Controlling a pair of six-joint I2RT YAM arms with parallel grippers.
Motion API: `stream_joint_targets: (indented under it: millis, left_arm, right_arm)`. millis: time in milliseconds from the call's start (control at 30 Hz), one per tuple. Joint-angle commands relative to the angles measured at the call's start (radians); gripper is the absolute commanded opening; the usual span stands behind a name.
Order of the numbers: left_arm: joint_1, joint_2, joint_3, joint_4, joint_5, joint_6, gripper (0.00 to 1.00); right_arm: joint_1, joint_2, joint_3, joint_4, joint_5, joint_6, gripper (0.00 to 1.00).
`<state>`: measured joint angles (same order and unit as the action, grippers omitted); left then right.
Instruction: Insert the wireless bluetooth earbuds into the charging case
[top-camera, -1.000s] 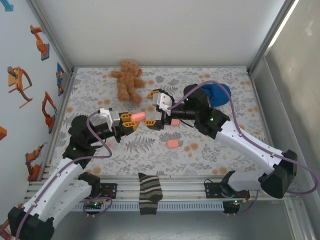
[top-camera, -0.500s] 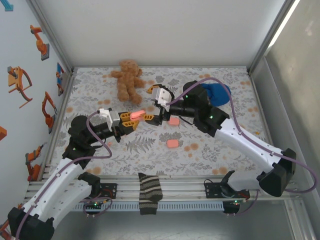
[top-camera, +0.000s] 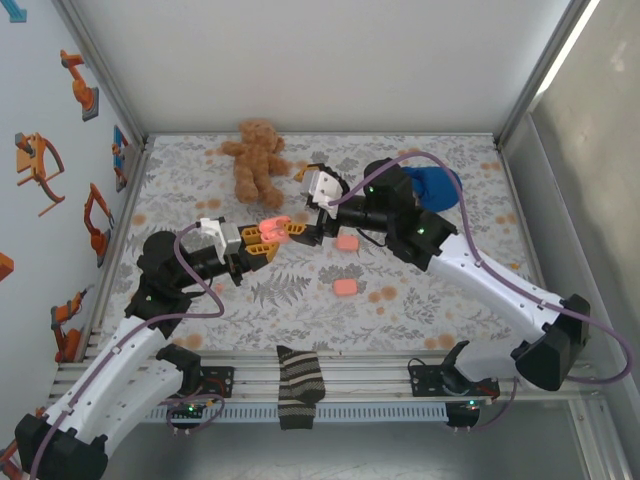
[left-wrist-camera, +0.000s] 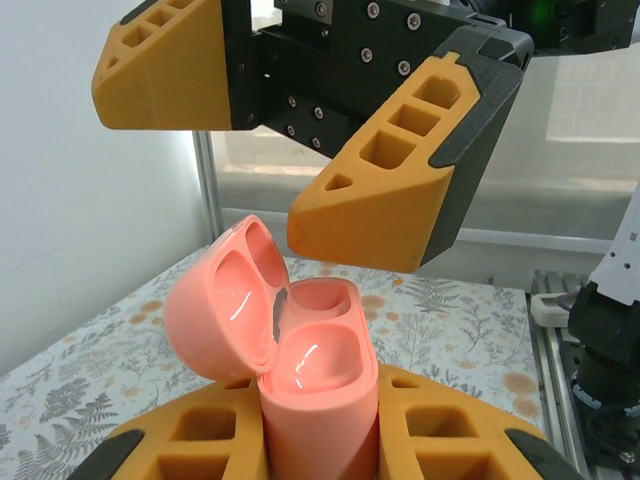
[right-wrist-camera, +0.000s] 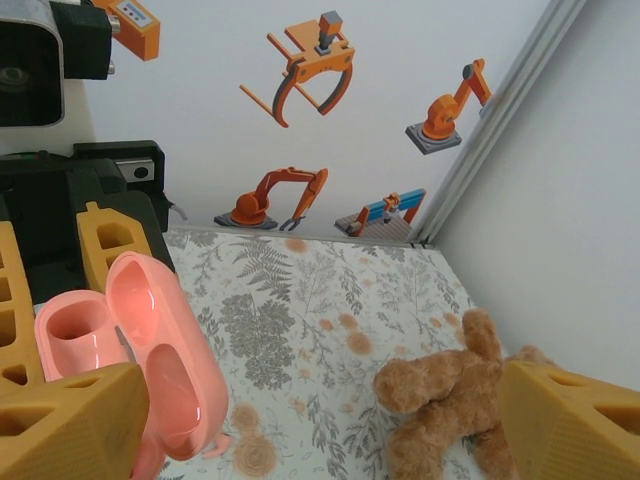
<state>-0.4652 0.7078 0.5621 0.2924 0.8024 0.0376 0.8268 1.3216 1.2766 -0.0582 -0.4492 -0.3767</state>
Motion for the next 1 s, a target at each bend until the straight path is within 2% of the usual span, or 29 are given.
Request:
stream_joint_targets:
  millis: [0,67,167,400,567,700,867,967]
  left_arm:
    - [-0.005,-0.019,0.004,-0.021,-0.031,0.021,0.09]
    - [-0.004,-0.023,0.006,-0.048,-0.081,0.022,0.05]
    - [-0.004,-0.032,0.016,-0.094,-0.153,0.02,0.05]
    - [-0.004,-0.07,0.073,-0.297,-0.354,0.017,0.04]
    - [0.022,-0.121,0.102,-0.409,-0.499,0.007,0.02]
    - [0.076,-0.13,0.165,-0.494,-0.517,-0.014,0.04]
    - [0.155,-0.111,0.256,-0.534,-0.433,-0.063,0.04]
    - [0.163,-0.097,0.309,-0.552,-0.41,-0.069,0.04]
  right_arm:
    - [-0.003,-0.068,-0.002,0.02,0.004,0.012,0.89]
    - [-0.003,-0.094,-0.022,0.024,0.021,0.029,0.9]
    - [-0.004,-0.123,-0.053,0.03,0.067,0.083,0.89]
    - [-0.03,-0.128,-0.164,0.087,0.195,0.318,0.85]
    - [-0.029,-0.136,-0.308,0.177,0.174,0.333,0.84]
    - [-0.022,-0.074,-0.403,0.323,0.077,0.367,0.81]
    - [0.054,0.106,-0.403,0.427,0.078,0.329,0.79]
    - [0.083,0.241,-0.391,0.57,0.06,0.358,0.79]
